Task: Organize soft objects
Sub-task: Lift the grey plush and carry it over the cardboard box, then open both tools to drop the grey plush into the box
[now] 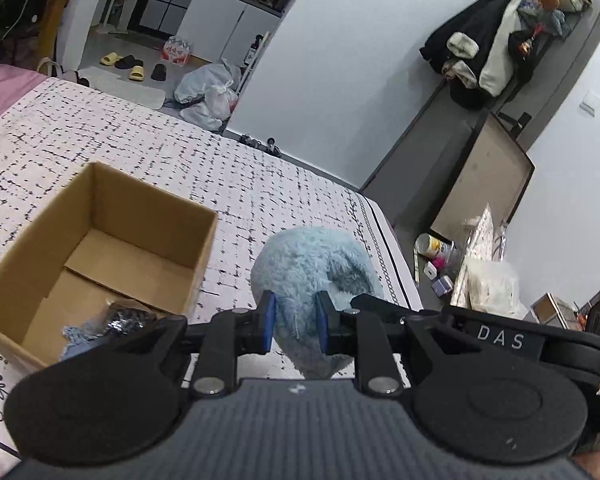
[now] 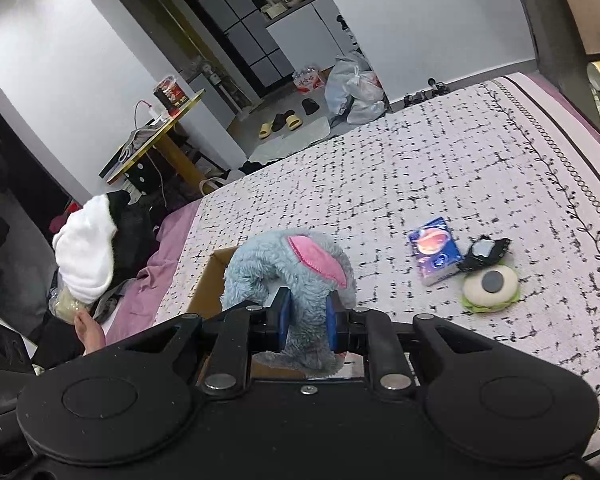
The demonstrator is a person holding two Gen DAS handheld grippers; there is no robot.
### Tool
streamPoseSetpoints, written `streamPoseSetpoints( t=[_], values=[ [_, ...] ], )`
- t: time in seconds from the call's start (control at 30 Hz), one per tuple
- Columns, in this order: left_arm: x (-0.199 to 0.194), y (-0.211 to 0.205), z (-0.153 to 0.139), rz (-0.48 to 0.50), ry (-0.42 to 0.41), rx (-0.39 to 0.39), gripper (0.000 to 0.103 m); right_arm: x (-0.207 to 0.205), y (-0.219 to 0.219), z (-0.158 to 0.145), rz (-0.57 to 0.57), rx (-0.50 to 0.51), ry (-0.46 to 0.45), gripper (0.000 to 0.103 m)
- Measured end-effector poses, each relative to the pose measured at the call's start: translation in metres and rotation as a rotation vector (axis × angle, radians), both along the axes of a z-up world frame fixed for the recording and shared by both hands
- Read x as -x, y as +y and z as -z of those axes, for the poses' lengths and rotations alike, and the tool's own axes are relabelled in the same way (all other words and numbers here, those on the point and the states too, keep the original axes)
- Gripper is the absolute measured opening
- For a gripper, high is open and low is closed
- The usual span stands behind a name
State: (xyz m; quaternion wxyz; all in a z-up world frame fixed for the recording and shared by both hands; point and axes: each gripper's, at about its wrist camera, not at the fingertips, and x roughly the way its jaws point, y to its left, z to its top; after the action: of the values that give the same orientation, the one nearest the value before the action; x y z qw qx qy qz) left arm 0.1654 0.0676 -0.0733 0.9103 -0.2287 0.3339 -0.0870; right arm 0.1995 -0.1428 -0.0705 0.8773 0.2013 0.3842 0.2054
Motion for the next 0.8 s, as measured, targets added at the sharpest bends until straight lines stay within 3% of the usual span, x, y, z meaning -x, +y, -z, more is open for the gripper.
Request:
streamPoseSetpoints(
  t=[0.43, 0.8],
  values=[
    [0.004, 0.044, -0.001, -0.092, 0.008, 0.025, 0.020, -0.001, 0.048, -0.004, -0.045, 0.021, -0.019, 0.019],
    [0.004, 0.093, 0.014, -0.184, 0.034, 0.104, 0.020, -0.007, 0.091, 0.005, -0.095, 0.023, -0.015, 0.019]
  ],
)
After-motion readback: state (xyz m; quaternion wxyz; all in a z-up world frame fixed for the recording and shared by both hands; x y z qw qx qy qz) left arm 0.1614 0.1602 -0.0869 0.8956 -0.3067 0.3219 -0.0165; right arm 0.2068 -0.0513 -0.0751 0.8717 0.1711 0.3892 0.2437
